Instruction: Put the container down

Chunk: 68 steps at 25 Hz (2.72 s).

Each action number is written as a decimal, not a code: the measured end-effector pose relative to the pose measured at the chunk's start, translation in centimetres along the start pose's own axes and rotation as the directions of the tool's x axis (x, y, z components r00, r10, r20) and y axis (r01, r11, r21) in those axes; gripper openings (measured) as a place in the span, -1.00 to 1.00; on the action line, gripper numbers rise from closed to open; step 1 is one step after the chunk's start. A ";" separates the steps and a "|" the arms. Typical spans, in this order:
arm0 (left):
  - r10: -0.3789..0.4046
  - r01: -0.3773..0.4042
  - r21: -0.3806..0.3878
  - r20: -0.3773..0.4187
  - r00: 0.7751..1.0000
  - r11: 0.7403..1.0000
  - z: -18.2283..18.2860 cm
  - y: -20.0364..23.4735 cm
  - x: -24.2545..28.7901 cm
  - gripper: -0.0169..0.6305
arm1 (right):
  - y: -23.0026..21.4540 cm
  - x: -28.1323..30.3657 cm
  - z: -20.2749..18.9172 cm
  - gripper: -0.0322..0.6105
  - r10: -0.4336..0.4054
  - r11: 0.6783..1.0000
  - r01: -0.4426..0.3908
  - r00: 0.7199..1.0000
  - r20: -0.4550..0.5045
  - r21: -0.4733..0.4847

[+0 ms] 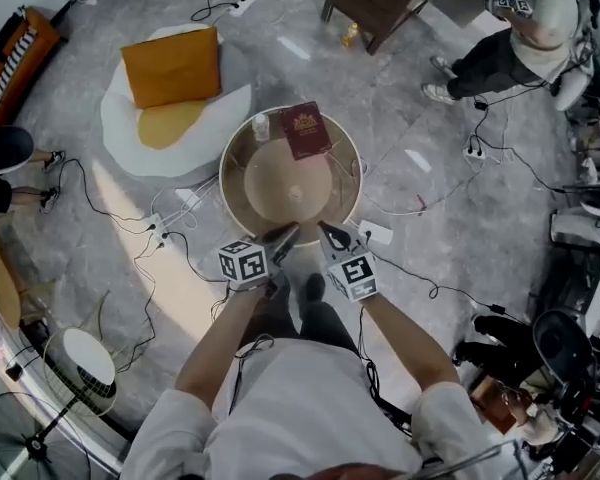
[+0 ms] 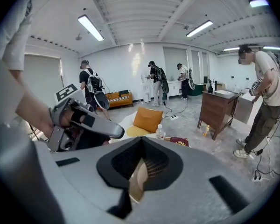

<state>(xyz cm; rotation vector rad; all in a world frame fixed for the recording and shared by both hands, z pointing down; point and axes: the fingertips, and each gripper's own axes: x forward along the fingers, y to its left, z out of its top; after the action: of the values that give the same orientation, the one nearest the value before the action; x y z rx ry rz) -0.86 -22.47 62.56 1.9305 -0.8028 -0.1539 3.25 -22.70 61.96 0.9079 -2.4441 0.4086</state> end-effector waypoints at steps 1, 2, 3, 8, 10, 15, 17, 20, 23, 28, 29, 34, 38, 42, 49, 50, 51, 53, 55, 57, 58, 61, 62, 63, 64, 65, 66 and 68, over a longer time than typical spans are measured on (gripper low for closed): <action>0.011 -0.012 0.020 0.010 1.000 1.000 -0.2 -1.1 -0.3 -0.91 | 0.2 -1.2 0.2 -0.92 0.005 1.000 -0.005 1.000 0.005 -0.004; 0.026 -0.027 0.043 0.024 0.999 0.999 -0.2 -2.2 -0.5 -0.91 | 0.2 -2.5 0.4 -0.92 0.010 1.000 -0.010 1.000 0.009 -0.004; 0.041 -0.043 0.065 0.040 0.998 0.997 -0.2 -3.3 -0.8 -0.91 | 0.2 -3.6 0.6 -0.92 0.014 1.000 -0.014 1.000 0.013 -0.002; 0.130 -0.148 0.186 0.102 0.986 0.971 -1.2 -8.3 -2.1 -0.91 | -0.6 -9.1 0.8 -0.92 0.011 1.000 -0.011 0.999 0.037 -0.005; 0.172 -0.198 0.242 0.125 0.977 0.950 -2.0 -10.3 -2.9 -0.91 | -0.4 -11.2 0.8 -0.92 0.015 1.000 -0.014 0.999 0.044 -0.019; 0.228 -0.293 0.341 0.219 0.949 0.893 -2.8 -15.3 -5.7 -0.91 | 1.4 -15.9 2.5 -0.92 0.045 0.997 -0.040 0.995 0.084 -0.069; 0.234 -0.319 0.378 0.255 0.938 0.869 -2.9 -17.2 -6.9 -0.91 | 2.2 -17.6 3.2 -0.92 0.051 0.994 -0.041 0.994 0.097 -0.097; 0.228 -0.339 0.427 0.290 0.929 0.838 -3.5 -19.6 -8.3 -0.91 | 3.1 -19.7 3.8 -0.92 0.048 0.991 -0.033 0.992 0.120 -0.129; 0.219 -0.343 0.470 0.298 0.929 0.813 -3.9 -21.2 -9.4 -0.91 | 4.0 -21.1 4.2 -0.92 0.033 0.991 -0.014 0.990 0.138 -0.135; 0.214 -0.348 0.522 0.300 0.930 0.779 -3.2 -22.0 -11.5 -0.91 | 5.5 -21.9 5.5 -0.92 0.002 0.990 0.022 0.985 0.171 -0.137; 0.215 -0.349 0.526 0.300 0.929 0.775 -3.0 -22.1 -11.9 -0.90 | 5.7 -22.1 5.8 -0.92 -0.007 0.990 0.031 0.984 0.180 -0.135; 0.222 -0.358 0.537 0.301 0.927 0.764 -1.8 -21.9 -14.4 -0.91 | 6.8 -22.6 6.8 -0.92 -0.044 0.992 0.067 0.978 0.205 -0.109; 0.218 -0.359 0.556 0.305 0.927 0.749 -1.0 -21.8 -15.3 -0.91 | 6.8 -23.1 7.2 -0.92 -0.059 0.990 0.085 0.976 0.211 -0.116; 0.220 -0.369 0.560 0.317 0.923 0.742 0.0 -21.5 -16.1 -0.90 | 6.8 -23.0 7.8 -0.92 -0.067 0.988 0.094 0.975 0.213 -0.119; 0.217 -0.376 0.559 0.331 0.918 0.739 0.7 -21.0 -16.4 -0.91 | 7.0 -22.9 8.5 -0.92 -0.073 0.987 0.103 0.970 0.231 -0.122; 0.218 -0.377 0.559 0.331 0.918 0.739 0.7 -20.9 -16.4 -0.91 | 7.1 -22.9 8.6 -0.92 -0.073 0.987 0.103 0.970 0.232 -0.122; 0.218 -0.376 0.557 0.331 0.918 0.740 0.8 -20.9 -16.5 -0.91 | 7.2 -22.9 8.7 -0.92 -0.072 0.987 0.102 0.970 0.232 -0.121; 0.219 -0.376 0.555 0.329 0.918 0.743 0.7 -20.8 -16.6 -0.91 | 7.5 -22.8 8.7 -0.92 -0.072 0.988 0.102 0.970 0.232 -0.120; 0.219 -0.376 0.552 0.329 0.919 0.744 0.4 -20.7 -16.8 -0.90 | 7.7 -22.9 8.6 -0.92 -0.073 0.988 0.103 0.970 0.233 -0.118; 0.221 -0.376 0.552 0.329 0.918 0.744 0.0 -20.8 -17.0 -0.91 | 7.9 -23.0 8.3 -0.92 -0.075 0.988 0.105 0.969 0.234 -0.115; 0.220 -0.376 0.551 0.329 0.918 0.745 -0.1 -20.8 -17.1 -0.91 | 8.0 -23.1 8.2 -0.92 -0.077 0.988 0.106 0.969 0.234 -0.114; 0.221 -0.376 0.550 0.328 0.918 0.746 -0.3 -20.8 -16.9 -0.90 | 8.0 -23.1 8.1 -0.92 -0.076 0.988 0.104 0.969 0.234 -0.112; 0.223 -0.377 0.549 0.328 0.918 0.746 -0.3 -20.7 -16.7 -0.90 | 7.8 -23.1 8.2 -0.92 -0.074 0.988 0.103 0.969 0.234 -0.112; 0.225 -0.378 0.549 0.328 0.918 0.745 -0.2 -20.7 -16.5 -0.90 | 7.7 -23.1 8.2 -0.92 -0.072 0.989 0.101 0.969 0.235 -0.112; 0.226 -0.379 0.548 0.328 0.917 0.746 -0.2 -20.7 -16.4 -0.91 | 7.5 -23.1 8.3 -0.92 -0.071 0.989 0.100 0.969 0.237 -0.113; 0.226 -0.380 0.547 0.328 0.917 0.746 -0.1 -20.7 -16.3 -0.91 | 7.3 -23.1 8.4 -0.92 -0.071 0.988 0.100 0.969 0.238 -0.113; 0.226 -0.380 0.546 0.329 0.917 0.747 0.0 -20.8 -16.2 -0.91 | 7.2 -23.2 8.5 -0.92 -0.072 0.988 0.101 0.968 0.239 -0.114; 0.225 -0.380 0.544 0.332 0.916 0.748 0.1 -21.0 -16.1 -0.90 | 7.1 -23.3 8.6 -0.92 -0.073 0.988 0.103 0.968 0.240 -0.114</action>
<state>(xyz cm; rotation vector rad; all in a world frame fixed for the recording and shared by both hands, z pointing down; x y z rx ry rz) -3.49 -7.07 41.18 2.3590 -1.4676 0.0812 10.76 -9.02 41.32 1.0576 -2.5950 0.1177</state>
